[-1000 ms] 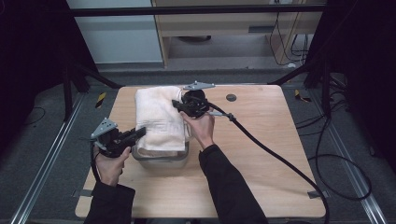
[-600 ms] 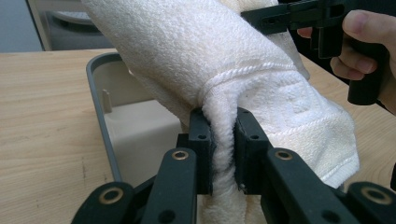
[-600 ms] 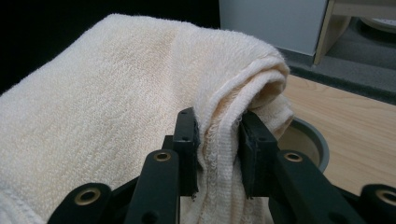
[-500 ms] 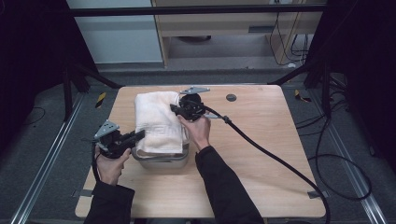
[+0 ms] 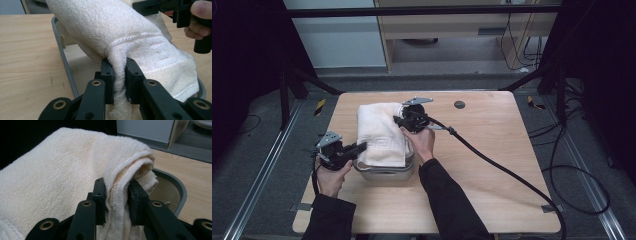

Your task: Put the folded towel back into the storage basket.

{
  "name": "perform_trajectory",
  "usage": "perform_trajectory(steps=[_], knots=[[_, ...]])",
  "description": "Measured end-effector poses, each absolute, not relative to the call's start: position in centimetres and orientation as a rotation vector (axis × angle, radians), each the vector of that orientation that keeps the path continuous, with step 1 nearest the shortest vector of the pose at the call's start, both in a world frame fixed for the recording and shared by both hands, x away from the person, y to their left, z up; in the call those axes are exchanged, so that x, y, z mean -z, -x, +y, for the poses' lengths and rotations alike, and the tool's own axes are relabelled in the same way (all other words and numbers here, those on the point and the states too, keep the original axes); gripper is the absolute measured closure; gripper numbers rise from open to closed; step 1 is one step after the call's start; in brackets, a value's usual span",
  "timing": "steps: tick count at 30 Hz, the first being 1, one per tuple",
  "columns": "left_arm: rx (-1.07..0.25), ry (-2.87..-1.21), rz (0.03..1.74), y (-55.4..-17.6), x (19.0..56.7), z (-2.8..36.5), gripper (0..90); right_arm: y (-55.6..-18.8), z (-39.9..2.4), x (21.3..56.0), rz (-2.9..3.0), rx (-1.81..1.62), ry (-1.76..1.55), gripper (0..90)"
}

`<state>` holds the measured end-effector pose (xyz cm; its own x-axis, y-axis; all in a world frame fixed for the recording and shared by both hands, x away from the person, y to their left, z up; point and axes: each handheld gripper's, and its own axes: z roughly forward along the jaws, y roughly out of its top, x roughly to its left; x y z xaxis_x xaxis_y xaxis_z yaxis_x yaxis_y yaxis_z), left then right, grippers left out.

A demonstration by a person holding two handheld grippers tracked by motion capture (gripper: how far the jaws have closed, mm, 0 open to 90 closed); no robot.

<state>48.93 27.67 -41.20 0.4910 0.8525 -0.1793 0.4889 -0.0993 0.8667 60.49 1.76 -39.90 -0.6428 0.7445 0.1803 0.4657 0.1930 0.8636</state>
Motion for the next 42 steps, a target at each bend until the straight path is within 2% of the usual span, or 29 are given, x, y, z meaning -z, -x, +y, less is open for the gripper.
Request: perform_trajectory(steps=[32,42], knots=[[-0.497,-1.899,1.203,-50.2,43.7,26.4,77.6,-60.5,1.5,43.8,2.224,-1.327,-1.199,69.1],[-0.52,-1.92,1.223,-50.3,43.8,26.1,72.8,-60.4,1.4,44.2,2.243,-1.295,-1.187,67.4]])
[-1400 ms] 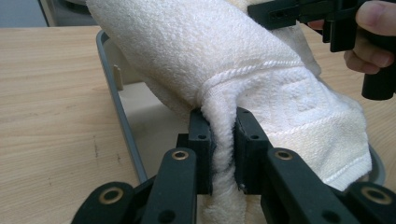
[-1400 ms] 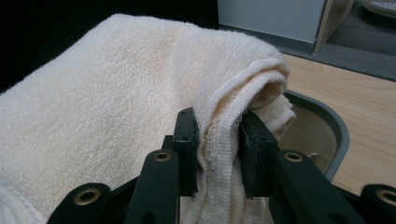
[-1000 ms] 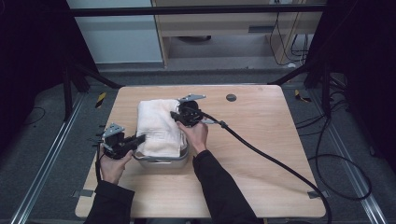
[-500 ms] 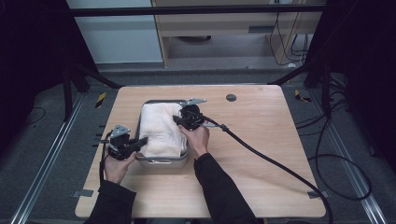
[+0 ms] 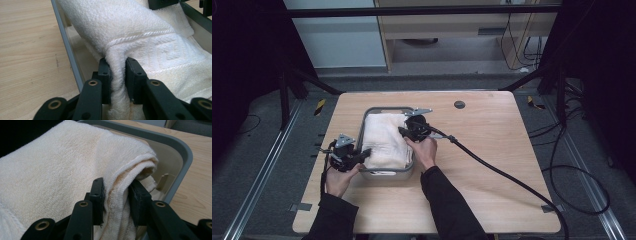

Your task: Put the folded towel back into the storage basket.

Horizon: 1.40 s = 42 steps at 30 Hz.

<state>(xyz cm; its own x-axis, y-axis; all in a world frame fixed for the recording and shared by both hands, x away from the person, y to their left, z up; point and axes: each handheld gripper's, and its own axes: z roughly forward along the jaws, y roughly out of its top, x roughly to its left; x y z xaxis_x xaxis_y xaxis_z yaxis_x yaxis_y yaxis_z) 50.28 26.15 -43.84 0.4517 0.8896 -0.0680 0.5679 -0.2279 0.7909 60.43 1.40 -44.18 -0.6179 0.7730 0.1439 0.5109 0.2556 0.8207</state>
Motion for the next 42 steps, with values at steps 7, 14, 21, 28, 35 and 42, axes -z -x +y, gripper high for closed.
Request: perform_trajectory(steps=[7,14,21,28,35,42], knots=[[-0.508,-1.912,1.237,-50.3,43.9,26.1,63.2,-60.4,1.4,44.4,2.255,-1.273,-1.173,64.2],[-0.519,-1.866,1.208,-50.0,43.1,26.2,48.5,-60.3,1.1,43.8,2.239,-1.271,-1.136,59.5],[-0.514,-1.804,1.164,-49.3,41.8,26.4,45.0,-59.7,0.2,42.4,2.206,-1.309,-1.088,54.0],[-0.534,-1.777,1.146,-48.6,41.1,26.9,40.1,-58.6,-2.1,40.8,2.159,-1.343,-1.044,38.1],[-0.587,-1.747,1.144,-47.7,40.9,28.2,33.5,-56.9,-6.0,39.5,2.105,-1.374,-1.059,26.7],[-0.622,-1.734,1.171,-47.1,41.2,29.2,30.0,-54.9,-10.0,39.3,2.072,-1.381,-1.094,20.1]])
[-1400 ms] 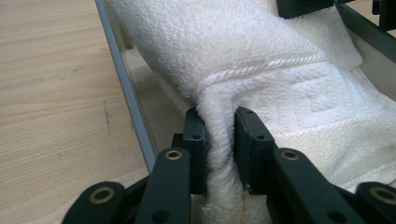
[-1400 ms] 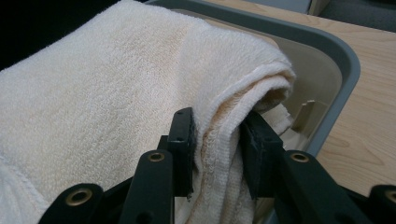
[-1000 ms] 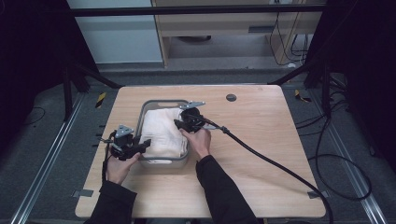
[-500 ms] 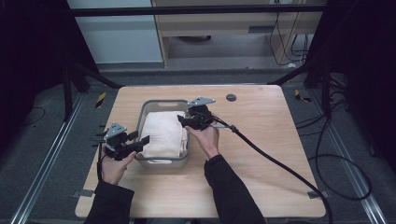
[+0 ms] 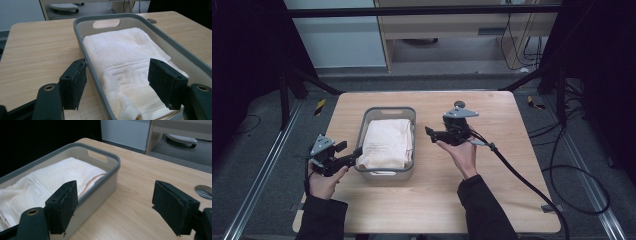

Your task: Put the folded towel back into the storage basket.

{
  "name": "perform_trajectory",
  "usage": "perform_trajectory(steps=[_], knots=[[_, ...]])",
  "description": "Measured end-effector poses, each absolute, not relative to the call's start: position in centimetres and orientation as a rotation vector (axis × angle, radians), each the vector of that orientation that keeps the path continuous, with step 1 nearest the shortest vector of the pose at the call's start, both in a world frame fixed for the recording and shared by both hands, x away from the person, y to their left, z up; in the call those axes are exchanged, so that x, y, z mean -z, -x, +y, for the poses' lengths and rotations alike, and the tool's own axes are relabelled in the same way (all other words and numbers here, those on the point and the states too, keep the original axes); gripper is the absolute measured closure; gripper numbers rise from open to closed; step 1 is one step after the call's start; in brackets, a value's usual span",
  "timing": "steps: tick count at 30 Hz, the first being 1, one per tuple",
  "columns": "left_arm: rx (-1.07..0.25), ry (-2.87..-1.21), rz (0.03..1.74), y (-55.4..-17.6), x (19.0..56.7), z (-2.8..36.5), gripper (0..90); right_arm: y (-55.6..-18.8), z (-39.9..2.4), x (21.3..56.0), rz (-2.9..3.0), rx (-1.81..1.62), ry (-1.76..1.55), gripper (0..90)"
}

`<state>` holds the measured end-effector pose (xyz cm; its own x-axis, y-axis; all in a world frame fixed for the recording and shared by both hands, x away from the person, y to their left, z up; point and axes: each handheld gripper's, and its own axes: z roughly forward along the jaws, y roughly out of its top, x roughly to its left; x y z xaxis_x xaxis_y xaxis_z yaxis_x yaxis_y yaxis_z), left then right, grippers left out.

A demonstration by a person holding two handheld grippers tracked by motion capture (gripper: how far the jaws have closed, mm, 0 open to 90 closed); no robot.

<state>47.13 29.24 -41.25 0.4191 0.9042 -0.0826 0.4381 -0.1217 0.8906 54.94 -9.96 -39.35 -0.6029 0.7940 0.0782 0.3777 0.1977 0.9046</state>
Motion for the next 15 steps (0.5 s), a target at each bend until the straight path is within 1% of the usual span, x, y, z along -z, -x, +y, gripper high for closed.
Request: perform_trajectory(steps=[5,9,11,15], knots=[[-0.671,-1.721,1.192,-46.5,41.5,30.2,28.9,-53.4,-13.1,40.2,2.063,-1.38,-1.116,18.3],[-0.679,-1.698,1.204,-46.2,41.9,30.8,28.7,-52.3,-16.0,41.2,2.032,-1.341,-1.144,17.7],[-0.707,-1.706,1.198,-45.9,42.2,31.0,28.6,-51.8,-17.5,41.5,2.02,-1.325,-1.171,17.0],[-0.717,-1.731,1.196,-45.6,43.0,31.7,29.4,-50.6,-20.5,42.4,1.99,-1.288,-1.213,17.1]])
